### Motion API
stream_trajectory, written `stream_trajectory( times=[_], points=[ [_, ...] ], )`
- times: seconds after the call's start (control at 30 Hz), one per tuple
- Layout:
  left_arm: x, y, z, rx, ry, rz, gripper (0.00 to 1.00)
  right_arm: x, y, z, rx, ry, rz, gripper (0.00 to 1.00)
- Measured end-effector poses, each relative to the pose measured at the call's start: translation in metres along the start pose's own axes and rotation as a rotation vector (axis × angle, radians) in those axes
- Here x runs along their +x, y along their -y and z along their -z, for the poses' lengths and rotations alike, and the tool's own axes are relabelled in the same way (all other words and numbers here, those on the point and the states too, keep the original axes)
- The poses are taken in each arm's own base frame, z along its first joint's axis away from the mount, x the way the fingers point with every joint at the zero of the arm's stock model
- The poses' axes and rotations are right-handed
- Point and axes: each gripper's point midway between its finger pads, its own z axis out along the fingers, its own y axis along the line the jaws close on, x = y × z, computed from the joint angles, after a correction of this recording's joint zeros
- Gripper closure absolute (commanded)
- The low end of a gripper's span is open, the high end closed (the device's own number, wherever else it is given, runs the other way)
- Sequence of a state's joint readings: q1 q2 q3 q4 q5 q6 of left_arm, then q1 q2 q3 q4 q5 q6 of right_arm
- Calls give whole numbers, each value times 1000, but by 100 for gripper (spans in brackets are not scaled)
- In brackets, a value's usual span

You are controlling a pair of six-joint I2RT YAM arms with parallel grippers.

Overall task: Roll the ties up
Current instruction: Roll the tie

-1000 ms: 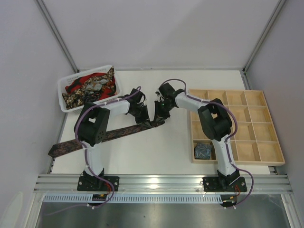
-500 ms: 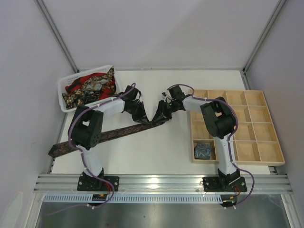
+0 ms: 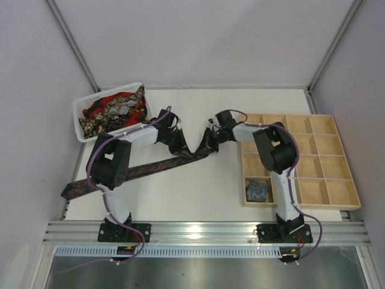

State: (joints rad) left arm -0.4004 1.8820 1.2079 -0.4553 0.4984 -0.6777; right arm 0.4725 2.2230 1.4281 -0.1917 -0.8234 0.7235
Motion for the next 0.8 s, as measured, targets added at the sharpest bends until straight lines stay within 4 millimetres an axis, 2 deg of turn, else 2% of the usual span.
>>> stream_trajectory(
  times=[0.2,0.47,0.63,0.8],
  points=[
    [-5,5,-7,30,8,17,92,-1,1,1,5,1,-14,99],
    [-1,-11,-26,3,-30,49,92,-1,0,1,7,-1,-23,97],
    [-3,-13,-26,6,-32,56,92,-5,-7,6,27,-3,-6,90],
    [-8,-17,-23,6,-22,63,92,-19,-17,17,98,35,41,73]
  ],
)
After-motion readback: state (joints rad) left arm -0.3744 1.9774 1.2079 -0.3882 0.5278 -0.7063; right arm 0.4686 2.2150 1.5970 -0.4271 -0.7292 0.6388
